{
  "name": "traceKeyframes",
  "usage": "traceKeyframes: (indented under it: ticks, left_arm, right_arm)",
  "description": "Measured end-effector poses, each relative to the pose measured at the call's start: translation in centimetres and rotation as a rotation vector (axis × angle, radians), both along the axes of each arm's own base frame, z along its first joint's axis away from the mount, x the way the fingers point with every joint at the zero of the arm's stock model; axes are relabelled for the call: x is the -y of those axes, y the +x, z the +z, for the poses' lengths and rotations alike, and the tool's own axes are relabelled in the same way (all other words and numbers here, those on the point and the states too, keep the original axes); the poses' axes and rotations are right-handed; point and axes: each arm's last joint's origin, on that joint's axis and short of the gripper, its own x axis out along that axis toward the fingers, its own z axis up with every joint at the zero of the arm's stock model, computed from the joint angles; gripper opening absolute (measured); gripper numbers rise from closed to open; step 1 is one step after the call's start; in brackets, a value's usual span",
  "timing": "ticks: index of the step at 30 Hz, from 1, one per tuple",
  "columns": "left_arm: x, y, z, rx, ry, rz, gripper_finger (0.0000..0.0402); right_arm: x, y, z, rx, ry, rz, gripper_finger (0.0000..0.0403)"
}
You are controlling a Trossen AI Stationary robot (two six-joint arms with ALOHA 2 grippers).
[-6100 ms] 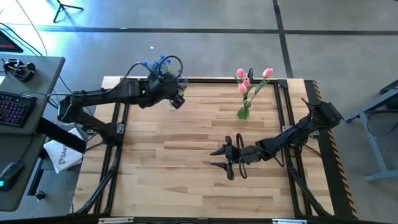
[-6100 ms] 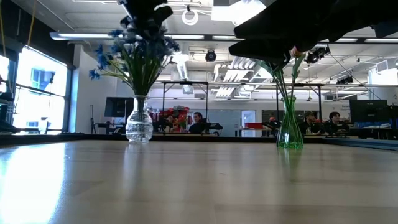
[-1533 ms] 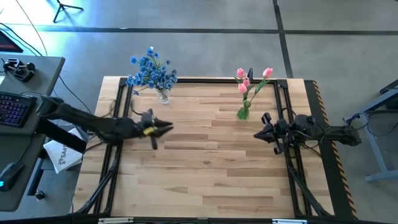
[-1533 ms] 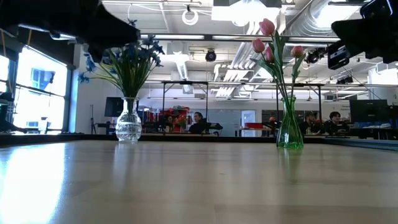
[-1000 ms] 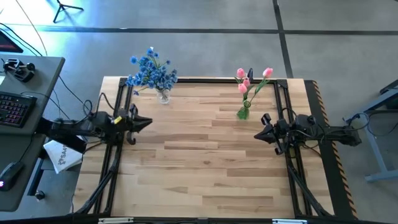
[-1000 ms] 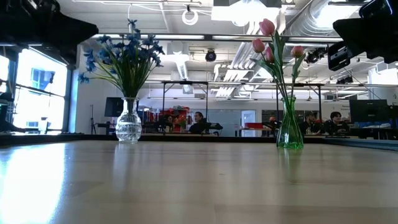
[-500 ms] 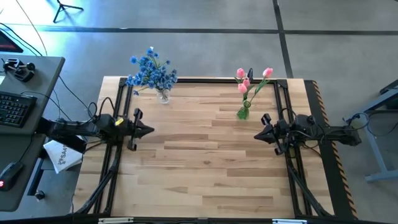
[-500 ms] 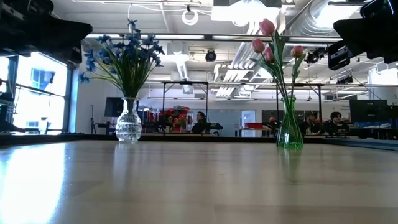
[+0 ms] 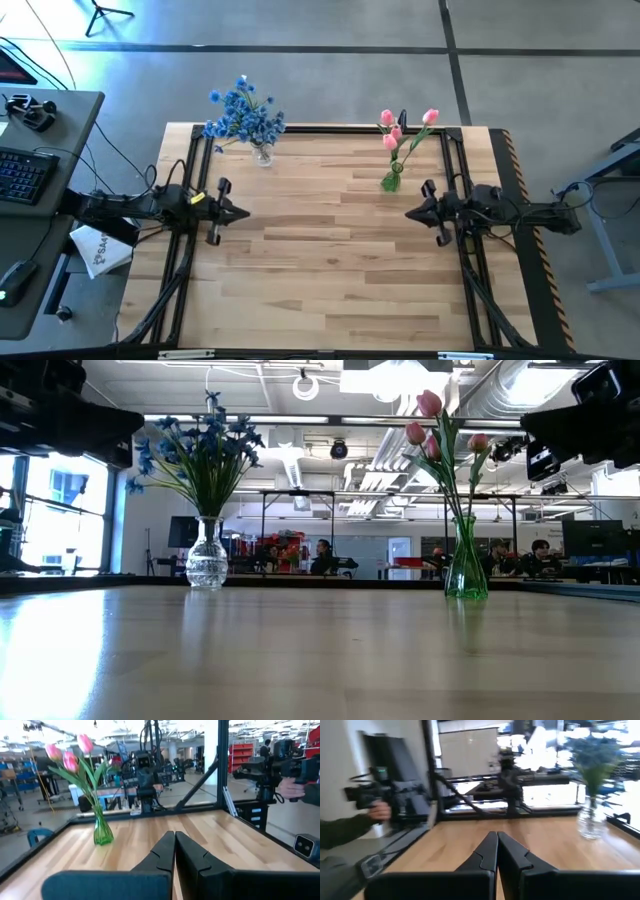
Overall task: Sort flowers into vase by color
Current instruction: Return to Home Position
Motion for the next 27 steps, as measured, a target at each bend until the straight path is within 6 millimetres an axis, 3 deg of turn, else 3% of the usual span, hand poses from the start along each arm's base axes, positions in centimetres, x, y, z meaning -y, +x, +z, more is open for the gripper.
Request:
traceKeyframes:
  ticks: [8,12,27]
  left_arm:
    - [-0.1,0.09,-0.56,-0.063,-0.055,0.035,0.0]
    - [-0.11,0.09,-0.55,-0.063,-0.065,0.039,0.0]
    - [-0.12,0.09,-0.55,-0.063,-0.064,0.041,0.0]
  right_arm:
    - [0.58,0.17,-0.85,-0.093,0.039,-0.2,0.0]
    - [0.59,0.22,-0.91,-0.097,-0.033,-0.203,0.0]
    - [0.58,0.21,-0.91,-0.098,-0.034,-0.201,0.0]
